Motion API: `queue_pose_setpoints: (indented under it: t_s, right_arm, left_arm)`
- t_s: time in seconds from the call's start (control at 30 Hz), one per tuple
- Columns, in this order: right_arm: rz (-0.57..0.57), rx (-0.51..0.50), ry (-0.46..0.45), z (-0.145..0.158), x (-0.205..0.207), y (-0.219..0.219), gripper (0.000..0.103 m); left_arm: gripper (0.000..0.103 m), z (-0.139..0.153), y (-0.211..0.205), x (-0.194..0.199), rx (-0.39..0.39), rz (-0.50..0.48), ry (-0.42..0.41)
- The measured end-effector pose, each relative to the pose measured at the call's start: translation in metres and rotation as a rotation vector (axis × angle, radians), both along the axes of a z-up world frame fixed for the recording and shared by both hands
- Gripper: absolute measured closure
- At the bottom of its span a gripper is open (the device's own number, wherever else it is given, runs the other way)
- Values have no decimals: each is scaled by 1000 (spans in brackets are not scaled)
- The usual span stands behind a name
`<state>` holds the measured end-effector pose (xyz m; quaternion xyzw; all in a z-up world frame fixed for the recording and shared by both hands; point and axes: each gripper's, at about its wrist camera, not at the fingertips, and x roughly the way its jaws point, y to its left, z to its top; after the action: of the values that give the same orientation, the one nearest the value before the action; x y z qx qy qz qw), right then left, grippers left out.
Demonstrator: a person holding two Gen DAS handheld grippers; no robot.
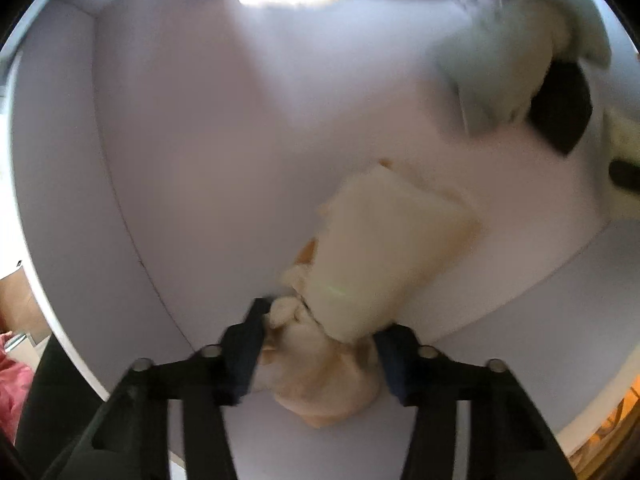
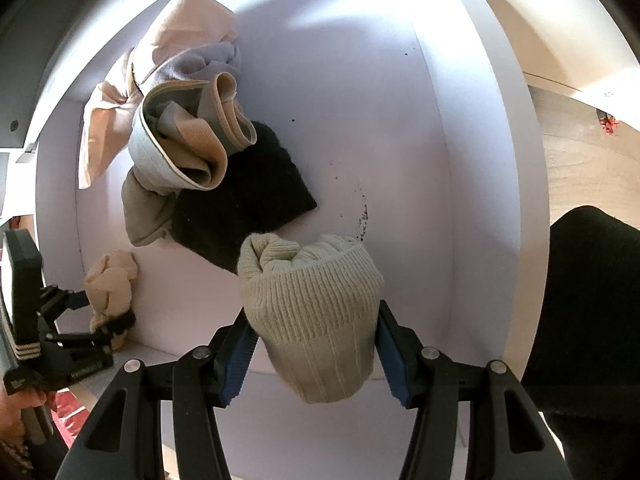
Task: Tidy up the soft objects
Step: 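Return the left tool to the drawer and grasp the beige cloth, then carry the pale green knit cloth with the right tool into the tray and release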
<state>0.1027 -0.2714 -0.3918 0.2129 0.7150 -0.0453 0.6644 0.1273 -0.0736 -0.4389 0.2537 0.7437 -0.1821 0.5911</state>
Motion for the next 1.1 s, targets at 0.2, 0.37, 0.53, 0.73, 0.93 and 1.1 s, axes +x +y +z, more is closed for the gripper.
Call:
queue_pose_setpoints:
  t_s: [0.2,0.37,0.53,0.73,0.93,1.1]
  right_arm:
    - [-47,23,-24,13,-6,-9,46]
    - [-115,79,-93,43,-10,-21,46]
    - [-155,107,-172,82,-16,-32,46]
    - [-172,106,-227,112,-21,-36,46]
    - [-187,104,-264,138,-30,-41,46]
    - [-192,114,-305,163,-35,-47,46]
  left_arm:
    - [55,10,1,5,-59,84,-59]
    - [53,11,-6,6,-58,80,-66]
    - [27,11,3,19,-80,122,-63]
    - [17,28,-1,18,-116,137,-75]
    - [17,29,9,6,-72,131,-66]
    - [27,20,16,-2,-47,135,-42]
